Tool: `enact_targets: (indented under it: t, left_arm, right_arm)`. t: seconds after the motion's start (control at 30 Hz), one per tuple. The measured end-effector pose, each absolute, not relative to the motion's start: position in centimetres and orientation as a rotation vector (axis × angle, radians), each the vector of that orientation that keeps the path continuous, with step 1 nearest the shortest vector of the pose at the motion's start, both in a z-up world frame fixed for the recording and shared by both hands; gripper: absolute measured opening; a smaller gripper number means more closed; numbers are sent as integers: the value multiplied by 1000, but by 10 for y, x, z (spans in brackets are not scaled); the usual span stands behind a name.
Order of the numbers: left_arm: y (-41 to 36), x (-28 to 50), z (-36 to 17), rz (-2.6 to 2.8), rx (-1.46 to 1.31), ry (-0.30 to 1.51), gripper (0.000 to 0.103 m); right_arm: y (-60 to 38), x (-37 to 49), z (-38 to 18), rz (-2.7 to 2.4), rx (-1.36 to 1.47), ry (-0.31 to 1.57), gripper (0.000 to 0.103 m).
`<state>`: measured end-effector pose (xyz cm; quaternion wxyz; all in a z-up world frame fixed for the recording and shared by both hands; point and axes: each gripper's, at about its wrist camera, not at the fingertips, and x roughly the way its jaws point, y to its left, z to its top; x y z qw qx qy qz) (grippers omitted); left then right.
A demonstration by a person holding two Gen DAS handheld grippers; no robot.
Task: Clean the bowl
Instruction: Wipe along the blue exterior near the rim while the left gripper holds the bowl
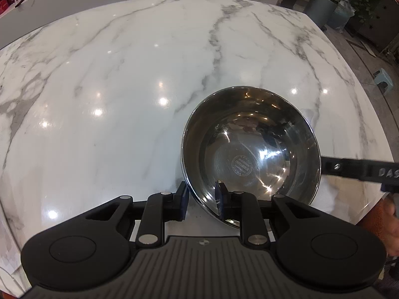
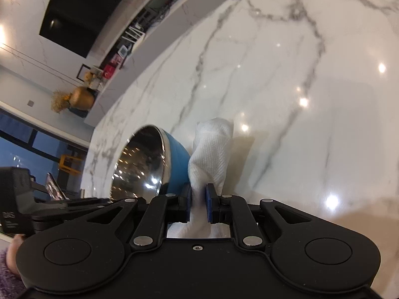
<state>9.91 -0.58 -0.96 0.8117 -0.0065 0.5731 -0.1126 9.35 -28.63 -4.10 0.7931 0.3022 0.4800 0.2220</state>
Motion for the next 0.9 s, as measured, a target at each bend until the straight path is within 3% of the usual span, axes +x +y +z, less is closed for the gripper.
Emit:
enact_targets:
  t: [0.77, 0.9]
  left_arm:
    - [-19, 98, -10, -351, 57, 1231, 19]
    - [-10, 98, -10, -320, -37, 1275, 25]
  right_arm:
    - [-288, 89, -64, 453, 628, 1092, 11]
    - [-288, 89, -64, 455, 636, 1093, 11]
